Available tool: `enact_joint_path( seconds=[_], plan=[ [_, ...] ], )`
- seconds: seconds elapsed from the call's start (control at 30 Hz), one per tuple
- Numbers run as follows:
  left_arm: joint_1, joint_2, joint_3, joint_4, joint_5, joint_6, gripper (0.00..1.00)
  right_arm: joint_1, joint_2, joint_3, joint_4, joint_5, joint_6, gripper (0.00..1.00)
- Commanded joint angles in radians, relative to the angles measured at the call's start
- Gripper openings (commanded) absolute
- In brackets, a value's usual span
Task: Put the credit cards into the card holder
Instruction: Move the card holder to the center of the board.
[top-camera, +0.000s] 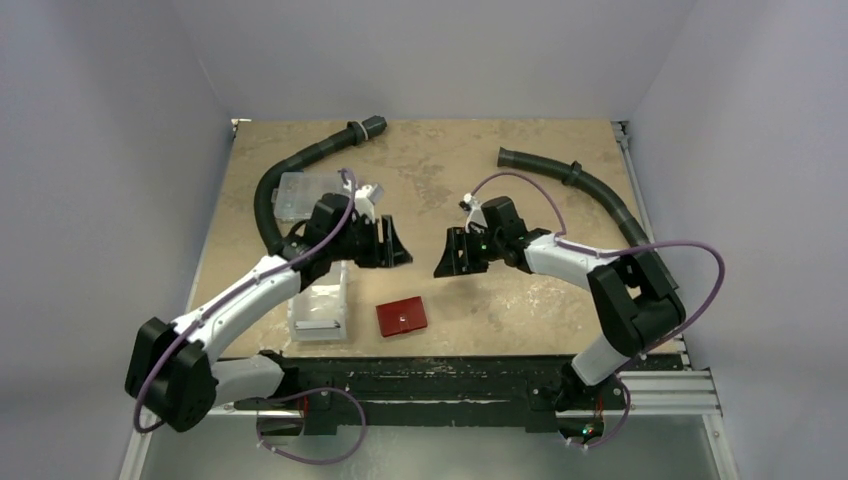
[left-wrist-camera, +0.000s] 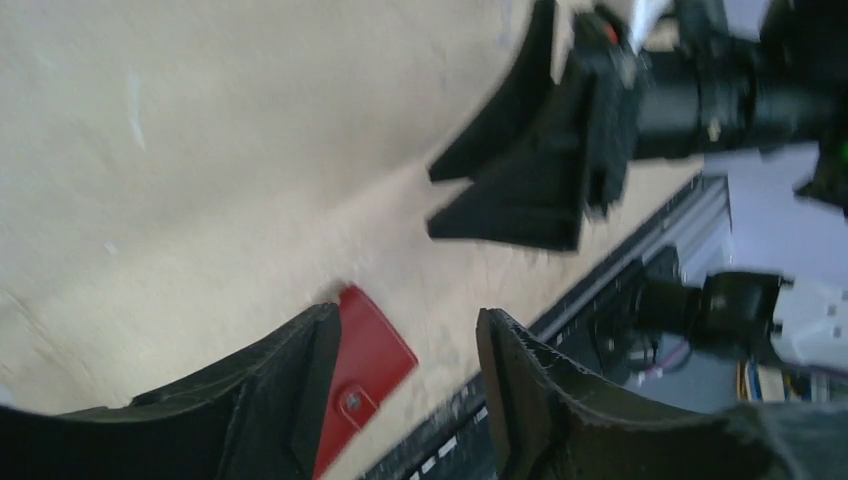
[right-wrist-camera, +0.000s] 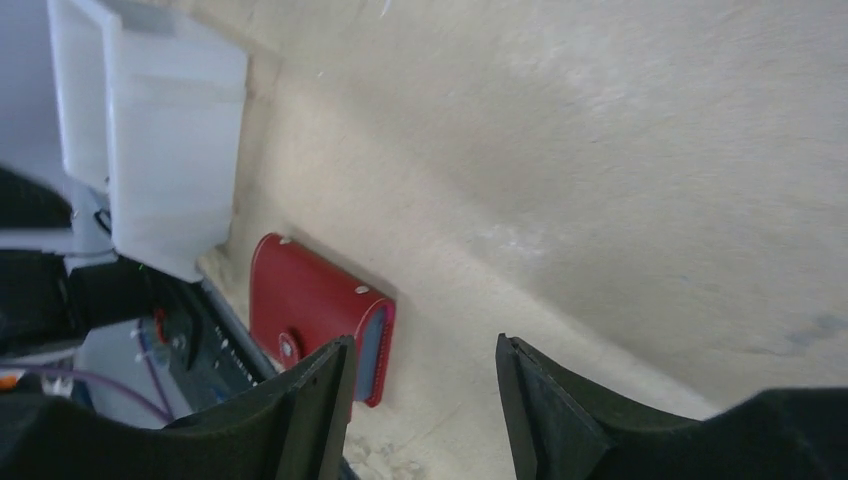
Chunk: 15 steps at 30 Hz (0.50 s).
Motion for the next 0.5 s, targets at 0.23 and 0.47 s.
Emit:
enact_joint_path(
  seconds=[0.23, 0.47],
  plan=[
    [-0.399, -0.125, -0.180, -0.253, -0.497, -0.293, 0.71, 0.018, 0.054, -0.021, 0.191, -0.197, 0.050, 0.57],
    [-0.453, -0.009, -0.232, -0.166, -0.570, -0.363, 0.85, 0.054, 0.025, -0.115, 0.202, -0.187, 0.079, 0.58]
  ],
)
